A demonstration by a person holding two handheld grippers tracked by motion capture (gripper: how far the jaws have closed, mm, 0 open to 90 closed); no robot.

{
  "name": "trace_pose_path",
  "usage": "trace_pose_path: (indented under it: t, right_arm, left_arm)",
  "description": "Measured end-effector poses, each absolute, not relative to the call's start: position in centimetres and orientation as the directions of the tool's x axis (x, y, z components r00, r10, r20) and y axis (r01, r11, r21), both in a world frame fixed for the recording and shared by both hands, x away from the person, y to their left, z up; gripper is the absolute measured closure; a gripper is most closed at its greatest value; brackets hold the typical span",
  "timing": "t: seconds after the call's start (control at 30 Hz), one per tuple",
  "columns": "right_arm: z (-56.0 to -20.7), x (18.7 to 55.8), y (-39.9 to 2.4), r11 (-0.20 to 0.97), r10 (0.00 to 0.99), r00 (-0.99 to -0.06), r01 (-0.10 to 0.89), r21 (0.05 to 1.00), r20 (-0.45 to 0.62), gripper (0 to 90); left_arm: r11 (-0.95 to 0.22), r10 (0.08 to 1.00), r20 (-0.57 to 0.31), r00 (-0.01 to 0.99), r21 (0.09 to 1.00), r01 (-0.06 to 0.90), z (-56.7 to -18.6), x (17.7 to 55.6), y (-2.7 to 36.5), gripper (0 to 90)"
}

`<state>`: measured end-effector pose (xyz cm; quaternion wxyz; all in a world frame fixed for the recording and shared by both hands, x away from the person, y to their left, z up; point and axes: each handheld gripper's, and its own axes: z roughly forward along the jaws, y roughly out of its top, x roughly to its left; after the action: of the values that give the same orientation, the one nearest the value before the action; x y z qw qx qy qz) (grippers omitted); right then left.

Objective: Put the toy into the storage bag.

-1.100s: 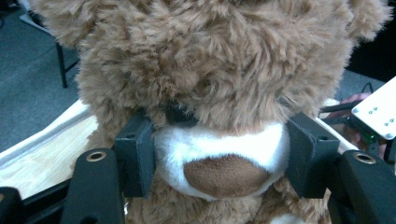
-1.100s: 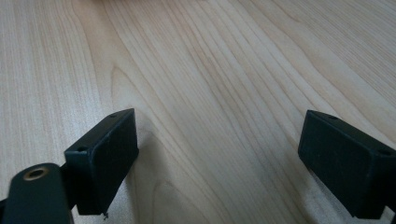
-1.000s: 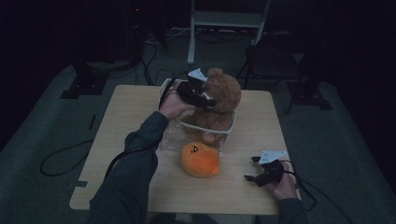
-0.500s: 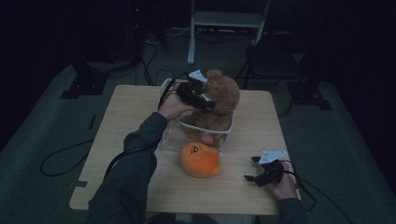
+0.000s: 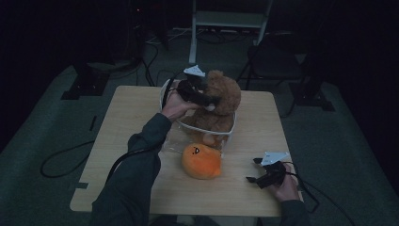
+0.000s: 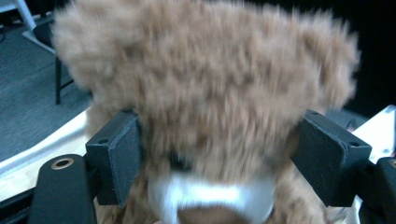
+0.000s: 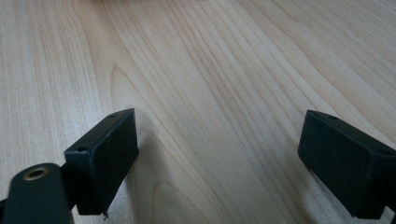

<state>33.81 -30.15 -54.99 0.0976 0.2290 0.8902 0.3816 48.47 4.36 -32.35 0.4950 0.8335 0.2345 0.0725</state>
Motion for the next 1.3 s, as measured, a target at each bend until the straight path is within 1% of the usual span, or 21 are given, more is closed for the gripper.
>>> trace_pose_path:
  t: [0.2, 0.43, 0.6, 0.63, 0.7, 0.83, 0.87, 0.9, 1.0, 1.3]
  right_arm:
    - [-55.0, 33.8, -30.1, 0.604, 0.482, -0.876, 0.333, 0.724, 0.001, 11.4]
    - [-55.0, 33.8, -30.1, 0.604, 0.482, -0.876, 0.333, 0.724, 0.001, 11.4]
    - [-55.0, 33.8, -30.2, 0.604, 0.482, -0.876, 0.333, 0.724, 0.001, 11.4]
    - [-55.0, 33.8, -30.1, 0.604, 0.482, -0.876, 0.333, 0.724, 0.001, 11.4]
    - [-55.0, 33.8, -30.1, 0.604, 0.482, -0.876, 0.333, 0.724, 0.001, 11.4]
    - [-55.0, 33.8, -30.1, 0.604, 0.482, -0.876, 0.334, 0.724, 0.001, 11.4]
    - [-55.0, 33.8, -30.2, 0.604, 0.482, -0.876, 0.333, 0.724, 0.001, 11.4]
    - [-55.0, 33.8, -30.2, 0.604, 0.482, -0.876, 0.333, 0.724, 0.001, 11.4]
    - [-55.0, 33.8, -30.1, 0.604, 0.482, -0.876, 0.333, 0.724, 0.001, 11.4]
    - [-55.0, 33.8, -30.1, 0.604, 0.482, -0.876, 0.333, 0.724, 0.001, 11.4]
  left_arm:
    - [-0.399, 0.473, -0.095, 0.876, 0.863, 0.309, -32.3, 48.5, 3.9, 22.1]
    - [-0.325, 0.471, -0.118, 0.874, 0.898, 0.297, -32.1, 48.6, 3.9, 22.1]
    - [-0.316, 0.484, -0.089, 0.870, 0.910, 0.269, -31.9, 48.4, 3.4, 22.2]
    - [-0.303, 0.490, -0.078, 0.868, 0.918, 0.254, -31.8, 48.3, 3.4, 24.1]
    - [-0.286, 0.484, -0.084, 0.871, 0.925, 0.248, -31.7, 48.3, 3.2, 24.2]
    - [-0.287, 0.500, -0.060, 0.864, 0.930, 0.231, -31.6, 48.2, 2.9, 25.6]
    - [-0.281, 0.504, -0.056, 0.862, 0.933, 0.225, -31.6, 48.1, 2.9, 29.2]
    - [-0.280, 0.507, -0.052, 0.860, 0.934, 0.222, -31.6, 48.1, 2.9, 29.2]
    - [-0.291, 0.509, -0.052, 0.859, 0.929, 0.229, -31.6, 48.0, 2.7, 33.1]
    - [-0.405, 0.480, -0.015, 0.877, 0.883, 0.237, -31.2, 47.1, 2.3, 36.2]
